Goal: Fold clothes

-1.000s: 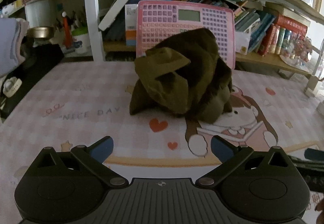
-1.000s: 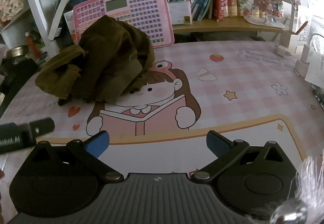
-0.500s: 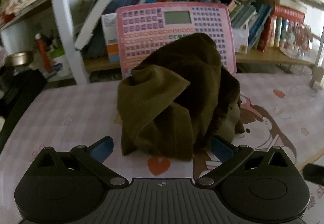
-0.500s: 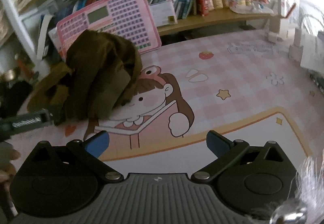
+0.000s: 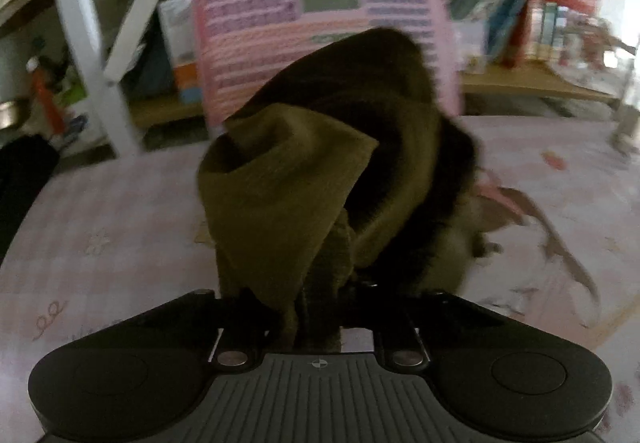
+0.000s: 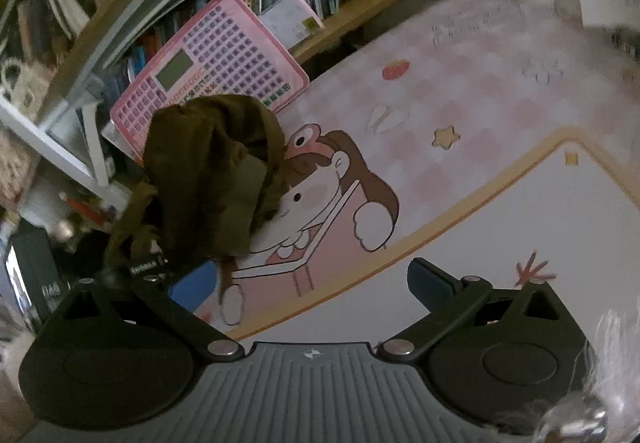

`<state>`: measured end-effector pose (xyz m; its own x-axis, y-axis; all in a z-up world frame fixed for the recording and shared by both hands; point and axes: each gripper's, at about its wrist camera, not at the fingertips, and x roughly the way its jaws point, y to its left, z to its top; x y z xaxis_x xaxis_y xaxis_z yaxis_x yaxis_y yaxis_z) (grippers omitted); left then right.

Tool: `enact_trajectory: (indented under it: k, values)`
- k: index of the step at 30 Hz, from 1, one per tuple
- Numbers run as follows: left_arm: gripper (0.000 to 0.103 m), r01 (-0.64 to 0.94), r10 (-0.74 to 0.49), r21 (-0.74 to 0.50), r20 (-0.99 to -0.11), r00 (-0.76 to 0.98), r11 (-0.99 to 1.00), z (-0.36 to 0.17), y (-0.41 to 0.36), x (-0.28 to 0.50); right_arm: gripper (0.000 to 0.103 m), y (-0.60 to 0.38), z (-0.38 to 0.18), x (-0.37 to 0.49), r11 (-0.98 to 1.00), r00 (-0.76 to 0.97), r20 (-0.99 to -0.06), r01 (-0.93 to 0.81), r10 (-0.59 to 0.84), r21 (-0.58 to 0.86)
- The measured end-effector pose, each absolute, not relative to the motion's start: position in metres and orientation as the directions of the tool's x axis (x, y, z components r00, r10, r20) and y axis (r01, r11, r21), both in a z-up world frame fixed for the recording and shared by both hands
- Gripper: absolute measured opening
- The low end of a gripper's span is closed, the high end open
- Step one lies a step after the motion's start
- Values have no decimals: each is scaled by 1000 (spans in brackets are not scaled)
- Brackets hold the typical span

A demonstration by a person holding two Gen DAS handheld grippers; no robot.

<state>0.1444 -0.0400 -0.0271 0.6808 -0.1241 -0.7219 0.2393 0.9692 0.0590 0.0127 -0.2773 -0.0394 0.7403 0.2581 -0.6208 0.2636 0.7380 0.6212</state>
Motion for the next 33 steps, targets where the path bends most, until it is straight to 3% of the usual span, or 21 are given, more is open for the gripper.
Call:
enact_trajectory:
  k: [12,19,24,33]
  values:
    - [10,463,-473,-189,-610,636,866,25,-97,24,96,-320,-66,1,381,743,-467,304,479,873]
    - [10,372,-451,-261,-612,649,891,22,-94,-13,95,-330,-82,-5,289,713,-417,302,564,908]
    - [10,293,-445,-342,-566,694,893,34,-77,-40,95,-328,-96,-2,233,679,-382,304,627,924]
    - [10,297,-455,-455,-291,841,840,110,-27,-75,95,-318,-120,21,37,684,-281,349,674,936]
